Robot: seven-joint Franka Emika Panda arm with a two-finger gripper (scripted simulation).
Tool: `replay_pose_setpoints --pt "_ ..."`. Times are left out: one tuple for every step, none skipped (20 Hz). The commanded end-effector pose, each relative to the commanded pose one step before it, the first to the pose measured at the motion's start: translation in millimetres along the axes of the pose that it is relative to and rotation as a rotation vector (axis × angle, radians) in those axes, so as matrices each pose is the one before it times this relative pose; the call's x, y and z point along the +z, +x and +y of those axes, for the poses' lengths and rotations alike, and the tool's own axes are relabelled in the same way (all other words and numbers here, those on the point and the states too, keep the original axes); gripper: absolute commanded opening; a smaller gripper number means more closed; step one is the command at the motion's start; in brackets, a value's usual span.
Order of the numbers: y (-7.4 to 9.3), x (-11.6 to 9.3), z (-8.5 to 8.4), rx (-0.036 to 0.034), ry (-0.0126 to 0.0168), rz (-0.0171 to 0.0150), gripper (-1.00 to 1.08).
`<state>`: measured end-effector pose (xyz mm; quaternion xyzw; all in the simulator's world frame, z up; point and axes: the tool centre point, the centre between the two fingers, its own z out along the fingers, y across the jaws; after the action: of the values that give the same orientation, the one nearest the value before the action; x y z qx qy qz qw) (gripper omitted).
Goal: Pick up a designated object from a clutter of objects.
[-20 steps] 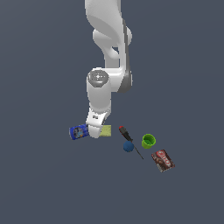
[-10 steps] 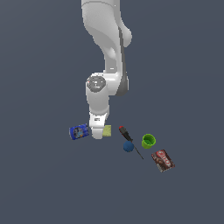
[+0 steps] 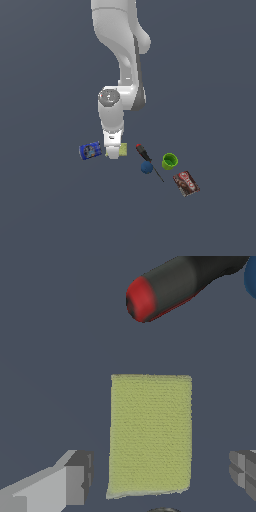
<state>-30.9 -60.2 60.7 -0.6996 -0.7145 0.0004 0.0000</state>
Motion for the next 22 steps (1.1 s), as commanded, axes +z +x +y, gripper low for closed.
replay_pose_setpoints --pt "0.02 0.72 -0.23 -0.00720 -0.00076 0.00057 1.00" --pt "-0.03 -0.37 0.08 0.00437 0.00059 -0.00031 1.00" --pt "-0.01 0.29 -0.02 0.00000 0.00000 0.00000 1.00" --pt "-0.04 0.88 -0.05 0.00000 0.00000 0.00000 1.00" --pt "-0.07 1.47 -0.08 0.00000 0.00000 0.00000 1.00" --pt "0.26 2.06 -0.06 -0.00069 0.00003 -0.00003 1.00" --pt "-0.12 2.62 -0.14 0.00000 0.00000 0.00000 1.00" --pt "-0.15 3.19 -0.16 0.00000 0.00000 0.00000 1.00" --pt "0.33 3.75 -0.10 -0.00098 0.00000 0.00003 1.00" --pt "-0.19 4.29 -0.18 0.00000 0.00000 0.00000 1.00" --pt "0.28 4.82 -0.10 -0.00097 -0.00002 0.00006 1.00" --pt "-0.23 5.20 -0.15 0.00000 0.00000 0.00000 1.00" --pt "0.14 4.72 -0.04 -0.00069 -0.00004 0.00002 1.00" --pt "0.16 4.12 0.01 -0.00069 -0.00006 -0.00001 1.00" --pt "-0.17 3.57 0.00 0.00000 0.00000 0.00000 1.00" --pt "-0.15 3.00 0.02 0.00000 0.00000 0.00000 1.00" --pt "-0.12 2.44 0.04 0.00000 0.00000 0.00000 1.00" --pt "0.24 1.82 0.09 -0.00066 -0.00013 -0.00016 1.00" --pt "-0.07 1.35 0.04 0.00000 0.00000 0.00000 1.00" --pt "-0.04 0.81 0.03 0.00000 0.00000 0.00000 1.00" --pt "-0.01 0.27 0.01 0.00000 0.00000 0.00000 1.00" --pt "0.00 0.00 0.00 0.00000 0.00000 0.00000 -1.00"
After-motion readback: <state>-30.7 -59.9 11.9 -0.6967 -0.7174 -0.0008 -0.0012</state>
